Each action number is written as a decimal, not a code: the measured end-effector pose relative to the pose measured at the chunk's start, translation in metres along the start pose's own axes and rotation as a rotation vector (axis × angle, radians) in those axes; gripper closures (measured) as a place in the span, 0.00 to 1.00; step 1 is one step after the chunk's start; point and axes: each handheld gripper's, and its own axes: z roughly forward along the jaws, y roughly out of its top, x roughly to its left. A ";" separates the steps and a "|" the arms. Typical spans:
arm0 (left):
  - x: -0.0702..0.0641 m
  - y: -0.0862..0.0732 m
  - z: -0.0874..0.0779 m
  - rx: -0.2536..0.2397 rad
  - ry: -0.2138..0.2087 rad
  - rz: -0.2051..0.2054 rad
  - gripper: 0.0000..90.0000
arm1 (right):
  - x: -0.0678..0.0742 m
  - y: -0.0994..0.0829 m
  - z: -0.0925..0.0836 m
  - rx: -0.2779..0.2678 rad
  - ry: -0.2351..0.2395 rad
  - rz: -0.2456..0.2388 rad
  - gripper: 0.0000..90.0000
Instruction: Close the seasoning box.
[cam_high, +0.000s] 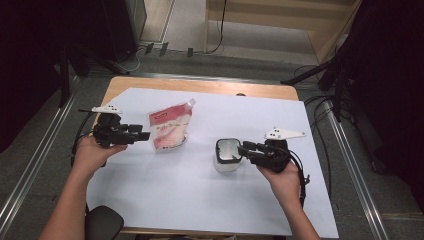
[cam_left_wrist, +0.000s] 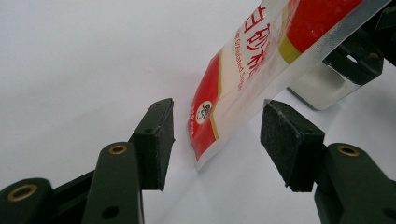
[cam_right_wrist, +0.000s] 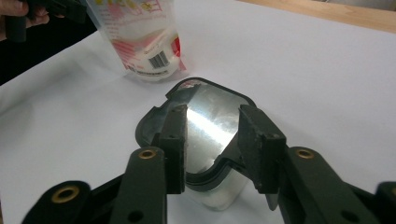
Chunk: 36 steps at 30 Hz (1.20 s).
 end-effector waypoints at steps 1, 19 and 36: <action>0.000 0.000 0.000 -0.001 0.001 0.000 0.51 | -0.001 0.000 -0.001 -0.004 0.001 -0.005 0.68; 0.000 0.000 0.000 -0.005 0.005 -0.002 0.50 | -0.025 -0.015 -0.028 -0.050 -0.082 0.008 0.48; 0.001 -0.001 0.000 -0.013 0.013 0.006 0.47 | -0.050 -0.033 -0.038 -0.054 -0.160 0.042 0.44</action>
